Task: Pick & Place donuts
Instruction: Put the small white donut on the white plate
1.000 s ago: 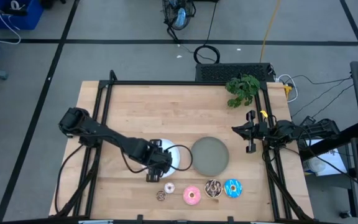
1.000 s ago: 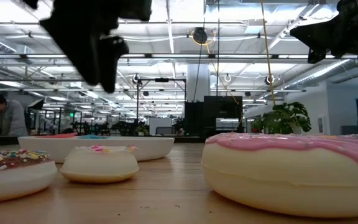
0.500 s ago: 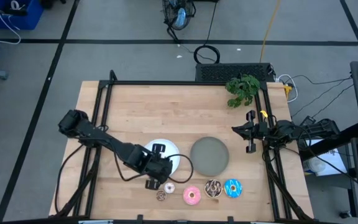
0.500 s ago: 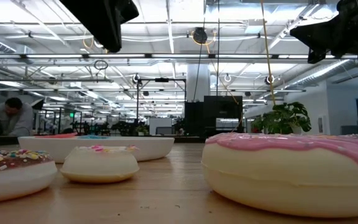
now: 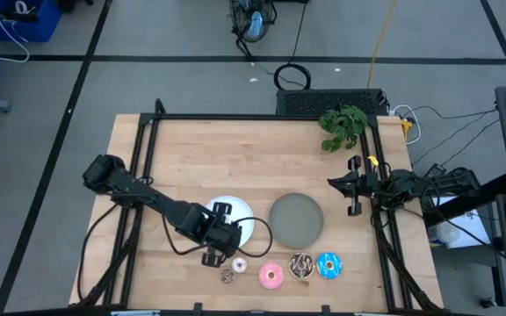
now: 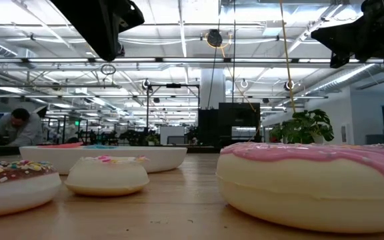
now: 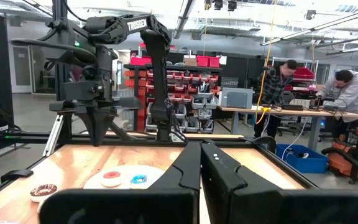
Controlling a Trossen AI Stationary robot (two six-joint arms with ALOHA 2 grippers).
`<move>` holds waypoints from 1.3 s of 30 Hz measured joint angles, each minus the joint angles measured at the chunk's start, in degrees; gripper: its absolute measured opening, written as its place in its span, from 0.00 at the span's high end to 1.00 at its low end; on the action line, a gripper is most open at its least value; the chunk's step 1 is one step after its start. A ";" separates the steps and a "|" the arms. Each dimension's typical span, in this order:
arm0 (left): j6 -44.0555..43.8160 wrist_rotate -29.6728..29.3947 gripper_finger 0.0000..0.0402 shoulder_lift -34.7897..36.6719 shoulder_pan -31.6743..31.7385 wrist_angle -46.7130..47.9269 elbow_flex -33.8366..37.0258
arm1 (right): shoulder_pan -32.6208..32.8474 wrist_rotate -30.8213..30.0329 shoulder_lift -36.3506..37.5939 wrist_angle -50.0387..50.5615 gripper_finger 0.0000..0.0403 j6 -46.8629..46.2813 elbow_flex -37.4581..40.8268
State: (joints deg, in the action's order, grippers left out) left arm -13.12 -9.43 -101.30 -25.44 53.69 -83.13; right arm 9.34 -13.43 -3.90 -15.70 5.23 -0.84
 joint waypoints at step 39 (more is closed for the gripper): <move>1.55 5.27 0.97 -15.16 -4.21 -2.58 -15.54 | 0.01 -0.05 -1.56 -0.74 1.00 -0.07 -0.02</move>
State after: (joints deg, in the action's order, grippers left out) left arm -11.57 -4.16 -116.45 -29.65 51.11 -98.67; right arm 9.35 -13.48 -5.46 -16.45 5.17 -0.86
